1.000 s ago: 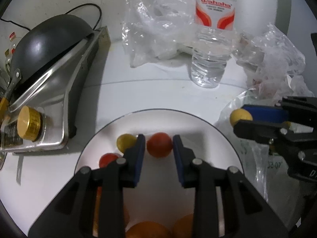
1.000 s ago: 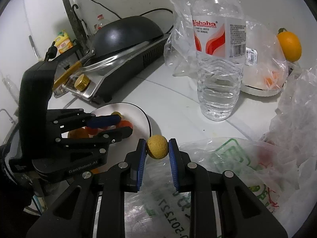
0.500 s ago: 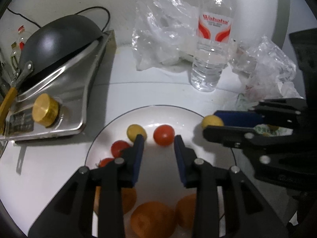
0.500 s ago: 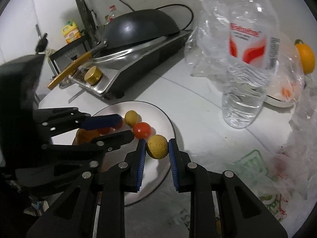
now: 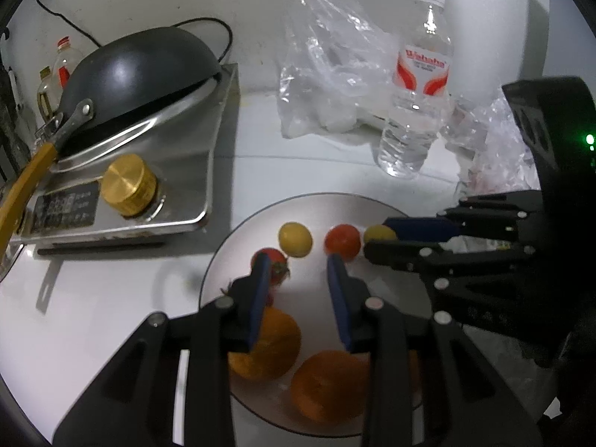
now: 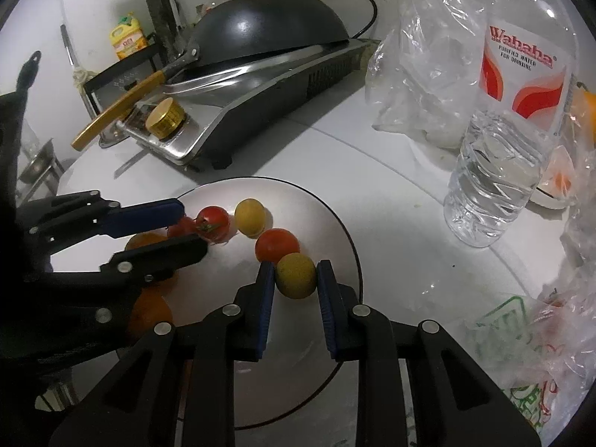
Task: Organize fruits
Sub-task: 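Carry the tomato and yellow fruit to the white plate and open both tools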
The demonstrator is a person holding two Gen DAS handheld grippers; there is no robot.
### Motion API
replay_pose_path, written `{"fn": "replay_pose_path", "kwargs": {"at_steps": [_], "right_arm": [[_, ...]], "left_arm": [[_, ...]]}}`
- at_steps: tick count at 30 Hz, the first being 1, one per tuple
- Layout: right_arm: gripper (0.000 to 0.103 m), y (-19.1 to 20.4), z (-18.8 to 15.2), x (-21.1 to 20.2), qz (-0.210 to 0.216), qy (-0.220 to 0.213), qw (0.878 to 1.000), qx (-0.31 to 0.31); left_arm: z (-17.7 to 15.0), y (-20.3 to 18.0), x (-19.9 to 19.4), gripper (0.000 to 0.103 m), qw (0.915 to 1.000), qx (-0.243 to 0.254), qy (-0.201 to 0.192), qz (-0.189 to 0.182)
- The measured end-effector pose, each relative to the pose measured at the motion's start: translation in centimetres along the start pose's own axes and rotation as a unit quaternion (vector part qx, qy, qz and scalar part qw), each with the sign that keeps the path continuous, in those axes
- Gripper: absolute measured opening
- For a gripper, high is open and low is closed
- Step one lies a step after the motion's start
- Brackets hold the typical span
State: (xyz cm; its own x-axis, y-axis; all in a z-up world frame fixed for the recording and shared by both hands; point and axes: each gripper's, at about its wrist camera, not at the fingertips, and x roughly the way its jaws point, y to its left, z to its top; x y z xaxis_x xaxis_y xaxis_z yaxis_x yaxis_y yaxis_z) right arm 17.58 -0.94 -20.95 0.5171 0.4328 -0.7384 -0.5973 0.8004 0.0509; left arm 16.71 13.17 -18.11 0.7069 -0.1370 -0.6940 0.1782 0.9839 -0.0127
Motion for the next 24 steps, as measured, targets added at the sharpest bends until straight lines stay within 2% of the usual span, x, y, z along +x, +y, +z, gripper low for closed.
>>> {"fn": "replay_pose_path", "kwargs": {"at_steps": [6,9,17,19,20,21,24], "right_arm": [[0.025,0.7,0.1,-0.5,-0.023,0.0,1.0,-0.007],[0.025,1.0,0.0,-1.2,-0.027,-0.007,1.0,-0.005],[0.025,1.5,-0.8,-4.8,-0.033,-0.029,0.999,-0.004],[0.025,1.4,-1.2,-5.8,-0.036,-0.031,0.999,-0.006],[0.025,1.4,-1.4,-6.1,-0.038,-0.032,0.999,-0.006],[0.025,1.4,-1.6,-6.4,-0.04,-0.033,0.999,-0.006],[0.025,1.1,-2.3,-7.4,-0.045,-0.034,0.998,-0.004]], "left_arm": [[-0.1,0.1,-1.2,0.033,0.9999,-0.006,-0.015,-0.005],[0.0,0.0,-1.9,0.037,0.9997,-0.009,-0.022,-0.006],[-0.5,-1.4,-3.7,0.039,0.9995,0.0,-0.031,-0.002],[-0.8,-1.8,-4.1,0.041,0.9995,-0.006,-0.031,-0.008],[-1.0,-2.1,-4.3,0.051,0.9994,-0.008,-0.03,-0.013],[-1.1,-2.3,-4.5,0.056,0.9993,-0.01,-0.032,-0.017],[-1.4,-3.4,-4.9,0.056,0.9993,-0.002,-0.033,-0.02]]}}
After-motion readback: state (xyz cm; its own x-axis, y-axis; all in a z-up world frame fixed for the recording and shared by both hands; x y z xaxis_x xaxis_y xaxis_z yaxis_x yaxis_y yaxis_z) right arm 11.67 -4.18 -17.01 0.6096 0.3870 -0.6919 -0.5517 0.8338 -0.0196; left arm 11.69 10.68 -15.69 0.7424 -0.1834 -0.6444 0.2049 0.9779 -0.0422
